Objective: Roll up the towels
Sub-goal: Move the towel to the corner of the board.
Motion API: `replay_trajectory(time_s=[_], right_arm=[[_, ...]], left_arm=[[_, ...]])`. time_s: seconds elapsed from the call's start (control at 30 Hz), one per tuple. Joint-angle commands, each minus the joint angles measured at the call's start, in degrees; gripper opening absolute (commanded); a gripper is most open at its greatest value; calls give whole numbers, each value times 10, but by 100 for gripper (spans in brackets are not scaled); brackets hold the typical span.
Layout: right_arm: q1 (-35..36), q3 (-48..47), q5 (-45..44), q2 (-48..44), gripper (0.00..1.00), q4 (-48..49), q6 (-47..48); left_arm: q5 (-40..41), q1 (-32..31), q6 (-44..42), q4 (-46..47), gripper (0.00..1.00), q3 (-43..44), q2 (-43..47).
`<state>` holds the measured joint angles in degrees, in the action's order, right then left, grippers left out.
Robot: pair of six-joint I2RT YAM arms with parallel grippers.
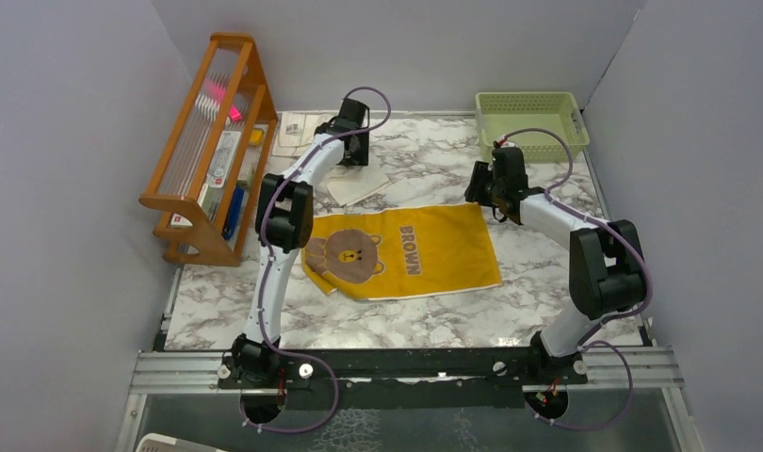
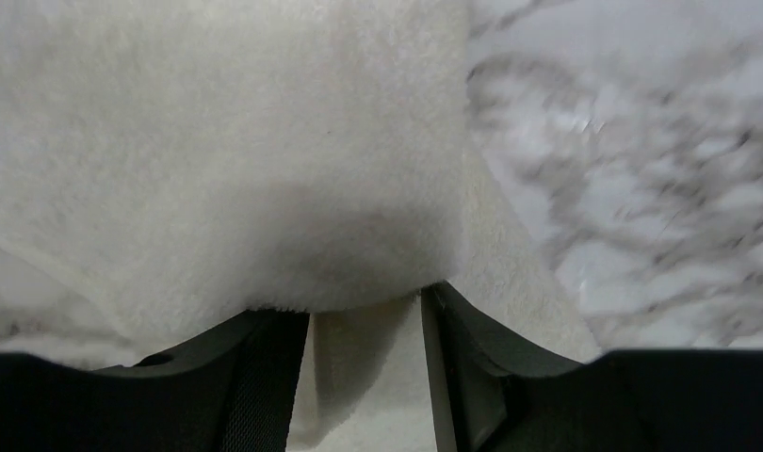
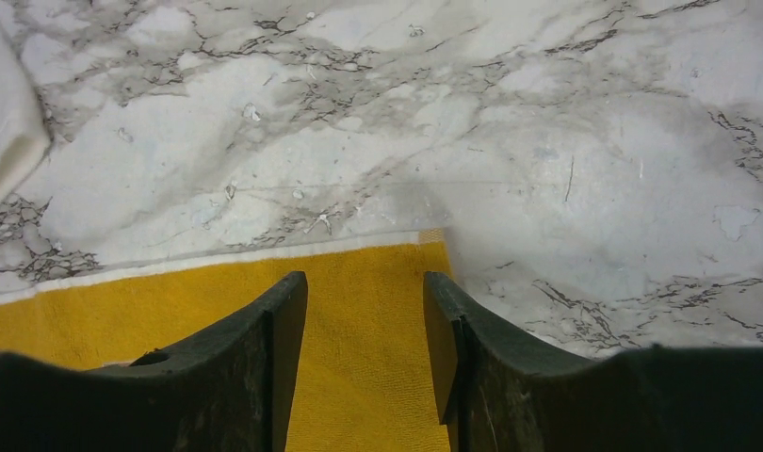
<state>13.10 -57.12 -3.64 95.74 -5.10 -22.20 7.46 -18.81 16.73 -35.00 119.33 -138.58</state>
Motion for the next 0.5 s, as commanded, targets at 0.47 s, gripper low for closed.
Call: replay_trajectory(time_s=[0.47], right_arm=[[-12, -12, -1, 16, 50, -18, 15]], left_arm=[[-177, 18, 26, 226, 78, 155, 52]])
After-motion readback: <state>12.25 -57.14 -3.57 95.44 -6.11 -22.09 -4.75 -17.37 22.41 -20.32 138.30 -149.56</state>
